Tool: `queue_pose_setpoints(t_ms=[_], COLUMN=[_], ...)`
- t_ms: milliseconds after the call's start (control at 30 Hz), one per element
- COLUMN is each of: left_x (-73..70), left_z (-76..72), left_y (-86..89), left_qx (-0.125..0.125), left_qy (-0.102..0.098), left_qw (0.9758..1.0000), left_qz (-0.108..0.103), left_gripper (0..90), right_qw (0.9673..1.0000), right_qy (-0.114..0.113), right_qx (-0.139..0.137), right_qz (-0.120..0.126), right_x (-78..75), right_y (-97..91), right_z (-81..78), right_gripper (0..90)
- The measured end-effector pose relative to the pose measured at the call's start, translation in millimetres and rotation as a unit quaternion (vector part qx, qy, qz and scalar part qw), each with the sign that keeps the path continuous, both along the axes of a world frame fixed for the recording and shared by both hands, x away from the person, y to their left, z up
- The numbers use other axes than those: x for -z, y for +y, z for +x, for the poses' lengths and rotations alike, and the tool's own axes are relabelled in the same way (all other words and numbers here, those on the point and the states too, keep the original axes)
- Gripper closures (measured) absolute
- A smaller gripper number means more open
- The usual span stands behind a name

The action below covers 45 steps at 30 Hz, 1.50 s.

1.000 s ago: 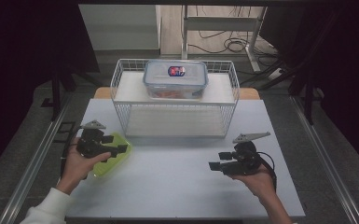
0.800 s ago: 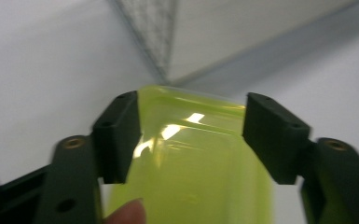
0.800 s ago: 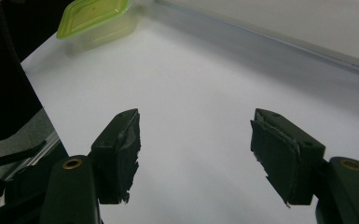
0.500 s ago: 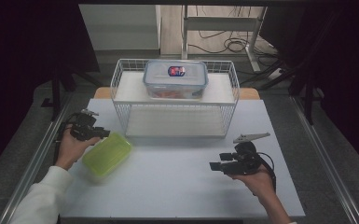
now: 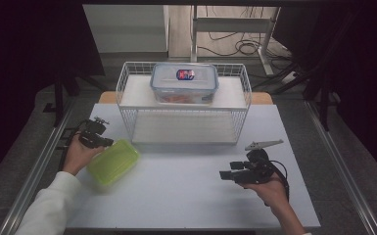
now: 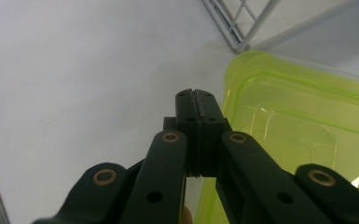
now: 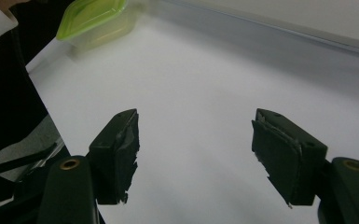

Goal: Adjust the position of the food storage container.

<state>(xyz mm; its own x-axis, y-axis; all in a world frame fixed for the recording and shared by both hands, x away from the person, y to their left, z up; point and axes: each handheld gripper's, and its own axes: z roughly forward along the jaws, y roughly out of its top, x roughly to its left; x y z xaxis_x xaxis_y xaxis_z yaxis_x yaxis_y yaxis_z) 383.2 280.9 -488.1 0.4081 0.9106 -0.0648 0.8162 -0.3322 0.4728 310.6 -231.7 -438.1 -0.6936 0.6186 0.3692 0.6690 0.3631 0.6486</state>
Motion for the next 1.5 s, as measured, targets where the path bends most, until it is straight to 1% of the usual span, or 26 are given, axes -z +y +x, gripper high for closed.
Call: queue_pose_setpoints(t_ms=[33, 167, 200, 233, 300, 367, 467, 533, 600, 667, 733, 800, 867, 900, 933, 967, 1000, 1067, 1100, 1133, 1200, 1267, 1367, 1467, 1500], left_x=[0.1, 0.2, -0.2, 0.3, 0.7, 1.4, 1.9, 3.0, 3.7, 3.5, 1.4, -3.9, -13.1, -17.4, -21.5, -23.6, -25.4, -28.2, -27.7, -25.2, -20.0, -8.2, 4.9, 16.6, 18.2], left_z=[-0.2, -4.5, -6.6, -8.7, -12.7, -18.4, -24.9, -28.4, -31.0, -32.0, -32.6, -34.0, -39.0, -42.5, -47.7, -51.3, -55.1, -68.0, -72.2, -80.1, -87.0, -96.8, -104.8, -110.4, -111.2], left_y=[-1.0, -11.8, -16.1, -20.8, -29.8, -42.6, -57.2, -65.6, -71.1, -71.7, -67.2, -58.3, -42.9, -34.7, -24.1, -17.7, -11.3, 6.2, 11.5, 22.1, 31.1, 42.6, 48.6, 47.5, 46.4], left_qx=[0.001, 0.023, 0.038, 0.047, 0.061, 0.073, 0.098, 0.11, 0.117, 0.118, 0.108, 0.099, 0.082, 0.073, 0.058, 0.048, 0.042, 0.021, 0.013, 0.001, -0.011, -0.025, -0.027, -0.022, -0.02], left_qy=[0.0, -0.001, 0.002, 0.003, 0.004, 0.003, 0.008, 0.011, 0.01, 0.009, 0.002, -0.006, -0.02, -0.023, -0.027, -0.028, -0.029, -0.032, -0.033, -0.029, -0.021, -0.007, 0.007, 0.018, 0.02], left_qw=[1.0, 0.9997, 0.9992, 0.9987, 0.998, 0.9971, 0.9949, 0.9937, 0.993, 0.9929, 0.994, 0.9948, 0.9959, 0.9964, 0.997, 0.9974, 0.9977, 0.9985, 0.9986, 0.9988, 0.9989, 0.9987, 0.9986, 0.9984, 0.9984], left_qz=[-0.002, -0.012, -0.014, -0.019, -0.018, -0.022, -0.022, -0.021, -0.017, -0.016, -0.017, -0.024, -0.034, -0.038, -0.045, -0.046, -0.044, -0.038, -0.04, -0.04, -0.041, -0.043, -0.045, -0.049, -0.05], left_gripper=[90.0, 90.0, 90.0, 90.0, 90.0, 90.0, 90.0, 90.0, 90.0, 90.0, 90.0, 90.0, 90.0, 90.0, 90.0, 90.0, 90.0, 90.0, 90.0, 90.0, 90.0, 90.0, 90.0, 90.0, 90.0], right_qw=[1.0, 1.0, 1.0, 1.0, 1.0, 1.0, 1.0, 1.0, 1.0, 1.0, 1.0, 1.0, 1.0, 1.0, 1.0, 1.0, 1.0, 1.0, 1.0, 1.0, 1.0, 1.0, 1.0, 1.0, 1.0], right_qy=[0.002, 0.003, 0.003, 0.003, 0.003, 0.003, 0.003, 0.003, 0.003, 0.003, 0.003, 0.004, 0.004, 0.004, 0.004, 0.004, 0.004, 0.005, 0.005, 0.006, 0.006, 0.006, 0.006, 0.007, 0.007], right_qx=[-0.001, -0.001, 0.0, 0.0, 0.001, 0.001, 0.0, -0.001, -0.001, -0.001, 0.0, 0.001, 0.001, 0.001, 0.002, 0.003, 0.003, 0.003, 0.003, 0.003, 0.003, 0.001, 0.0, 0.0, 0.001], right_qz=[-0.001, -0.001, -0.001, -0.001, -0.002, -0.002, -0.003, -0.003, -0.003, -0.003, -0.003, -0.002, -0.003, -0.002, -0.002, -0.001, -0.001, 0.0, 0.0, 0.0, 0.0, 0.0, 0.001, 0.001, 0.001], right_x=[0.2, 0.6, 0.4, 0.4, 0.4, 0.4, 0.4, 0.3, 0.3, 0.4, 0.7, 0.6, 0.1, -0.2, -0.3, -0.2, -0.2, 0.1, 0.1, 0.1, -0.2, -0.5, -1.2, -0.4, 0.0], right_y=[0.1, 0.6, 0.5, 0.3, 0.0, 0.3, 1.3, 1.7, 1.9, 1.8, 1.5, 1.1, 0.5, 0.3, 0.0, -0.2, -0.3, -0.4, -0.2, 0.0, 0.8, 2.1, 3.9, 4.7, 4.6], right_z=[0.0, -0.1, -0.2, -0.2, -0.2, -0.5, -1.1, -1.3, -1.4, -1.3, -1.2, -1.3, -1.6, -1.7, -1.8, -1.8, -1.8, -1.8, -1.8, -1.8, -1.9, -2.1, -2.1, -1.5, -1.3], right_gripper=[31.9, 31.9, 31.9, 31.9, 31.9, 31.9, 31.9, 31.9, 31.9, 31.9, 31.9, 31.9, 31.9, 31.8, 31.9, 31.8, 31.8, 31.9, 31.9, 31.9, 31.9, 31.9, 31.9, 31.8, 31.9])
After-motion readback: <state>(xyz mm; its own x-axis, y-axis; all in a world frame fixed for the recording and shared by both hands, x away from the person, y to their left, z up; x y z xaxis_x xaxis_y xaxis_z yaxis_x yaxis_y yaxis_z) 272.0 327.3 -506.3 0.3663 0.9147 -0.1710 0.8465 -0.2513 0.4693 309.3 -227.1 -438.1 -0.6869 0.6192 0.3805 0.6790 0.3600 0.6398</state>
